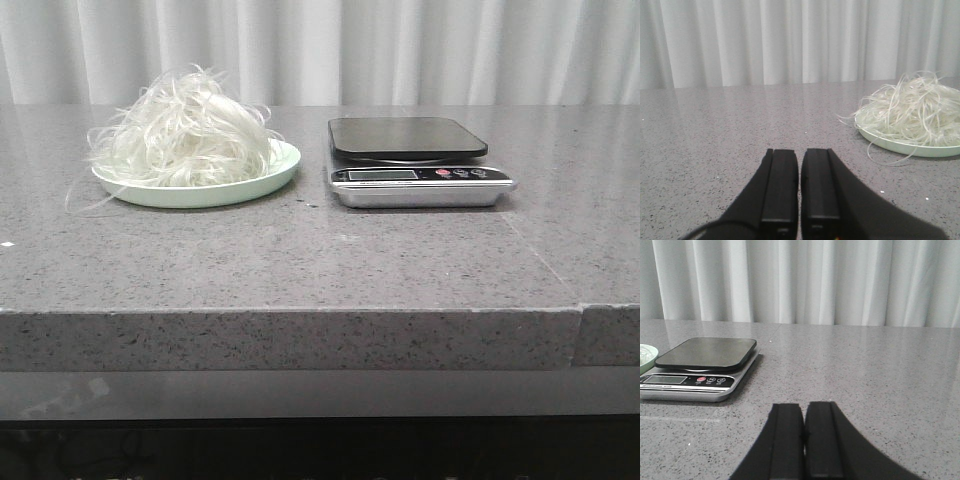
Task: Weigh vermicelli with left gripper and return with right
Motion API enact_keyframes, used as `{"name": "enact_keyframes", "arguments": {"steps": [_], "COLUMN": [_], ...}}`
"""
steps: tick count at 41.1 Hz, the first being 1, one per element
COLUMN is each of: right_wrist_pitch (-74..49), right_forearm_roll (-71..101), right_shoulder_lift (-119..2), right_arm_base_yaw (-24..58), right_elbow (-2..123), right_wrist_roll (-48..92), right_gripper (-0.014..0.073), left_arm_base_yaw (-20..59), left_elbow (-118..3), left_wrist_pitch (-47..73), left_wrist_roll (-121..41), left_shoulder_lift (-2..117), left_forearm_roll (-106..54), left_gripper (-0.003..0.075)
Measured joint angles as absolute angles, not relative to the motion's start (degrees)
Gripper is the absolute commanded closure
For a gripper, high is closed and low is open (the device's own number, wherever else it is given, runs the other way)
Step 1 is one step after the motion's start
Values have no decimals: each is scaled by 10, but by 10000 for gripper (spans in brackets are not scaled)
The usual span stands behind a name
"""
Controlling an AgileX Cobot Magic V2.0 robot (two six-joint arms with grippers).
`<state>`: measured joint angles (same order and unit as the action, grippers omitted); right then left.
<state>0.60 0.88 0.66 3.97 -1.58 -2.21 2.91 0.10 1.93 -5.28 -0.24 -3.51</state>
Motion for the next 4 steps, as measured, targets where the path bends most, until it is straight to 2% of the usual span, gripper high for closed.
{"name": "enact_keyframes", "arguments": {"steps": [4], "right_wrist_pitch": [6], "right_forearm_roll": [9], "right_shoulder_lift": [7], "right_arm_base_yaw": [40], "right_elbow": [-16], "right_wrist_roll": [-22], "right_gripper": [434], "left_arm_base_yaw": [29], "left_elbow": [1], "left_wrist_pitch": [19], "left_wrist_roll": [-53], "left_shoulder_lift": [-2], "left_forearm_roll": [-35], "left_gripper": [575]}}
